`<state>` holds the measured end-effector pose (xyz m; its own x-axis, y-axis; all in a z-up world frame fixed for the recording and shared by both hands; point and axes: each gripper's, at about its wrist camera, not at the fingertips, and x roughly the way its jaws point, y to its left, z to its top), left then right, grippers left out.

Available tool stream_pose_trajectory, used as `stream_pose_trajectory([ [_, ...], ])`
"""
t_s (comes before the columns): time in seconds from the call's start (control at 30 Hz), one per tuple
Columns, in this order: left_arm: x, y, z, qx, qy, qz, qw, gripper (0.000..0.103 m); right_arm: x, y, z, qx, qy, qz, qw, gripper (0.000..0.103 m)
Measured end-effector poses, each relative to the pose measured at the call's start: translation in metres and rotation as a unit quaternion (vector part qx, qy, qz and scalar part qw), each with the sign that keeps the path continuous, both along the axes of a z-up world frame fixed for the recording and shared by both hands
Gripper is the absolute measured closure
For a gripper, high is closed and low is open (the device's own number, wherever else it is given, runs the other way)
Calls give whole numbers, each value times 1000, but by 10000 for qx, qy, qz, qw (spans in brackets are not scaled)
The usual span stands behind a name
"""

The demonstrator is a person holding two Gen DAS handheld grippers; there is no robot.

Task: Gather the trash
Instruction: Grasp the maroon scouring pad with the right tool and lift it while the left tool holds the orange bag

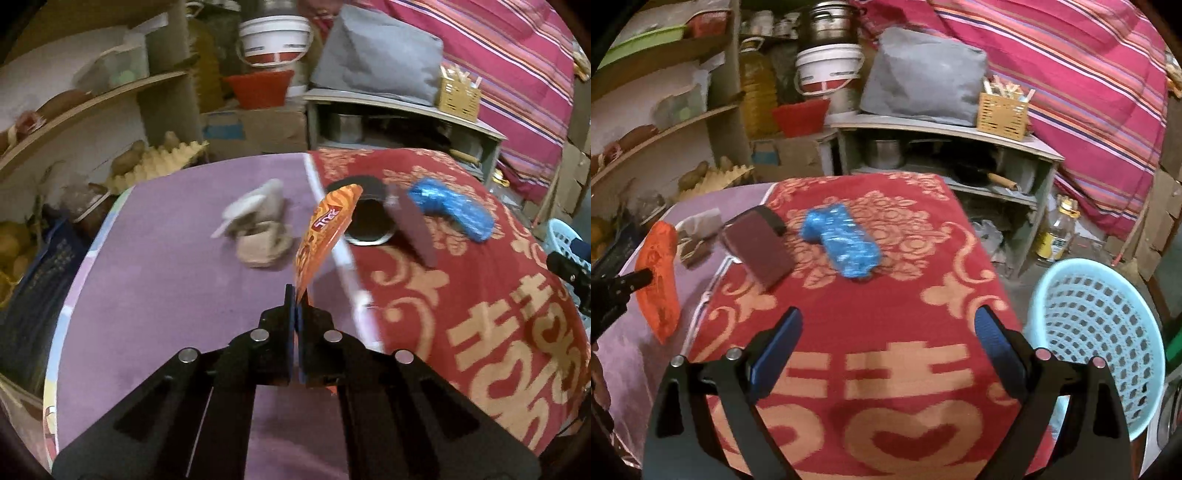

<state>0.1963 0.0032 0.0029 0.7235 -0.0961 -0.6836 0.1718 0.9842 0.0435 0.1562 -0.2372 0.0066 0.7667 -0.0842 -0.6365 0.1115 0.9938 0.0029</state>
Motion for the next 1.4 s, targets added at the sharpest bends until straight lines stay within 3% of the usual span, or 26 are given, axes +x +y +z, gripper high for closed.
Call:
stream_pose_trajectory([
  [0.33,15,49,7,-310,-137,382,9987,103,38,71,-13,-594,253,521,9966,11],
  [0.5,20,53,-1,-229,-138,388,9989,103,57,96,-13,-867,233,682,9936,11],
  [0.83,37,66,-8,26,-289,613,9977,103,89,116,-23,-705,319,766,9941,12],
  [0.9,39,68,-10,7,-258,669,9974,103,95,121,-25,-801,333,764,9933,17],
  [1.07,48,71,-14,22,-176,780,9968,103,111,125,-32,-796,531,799,9922,46],
  [1.13,49,71,-14,23,-175,795,9967,103,113,123,-32,-793,526,830,9920,53],
  [1.23,49,68,-12,53,-201,810,9965,103,113,116,-30,-675,527,889,9924,75],
  [1.4,42,59,-5,129,-281,767,9966,103,105,104,-23,-666,375,920,9928,84],
])
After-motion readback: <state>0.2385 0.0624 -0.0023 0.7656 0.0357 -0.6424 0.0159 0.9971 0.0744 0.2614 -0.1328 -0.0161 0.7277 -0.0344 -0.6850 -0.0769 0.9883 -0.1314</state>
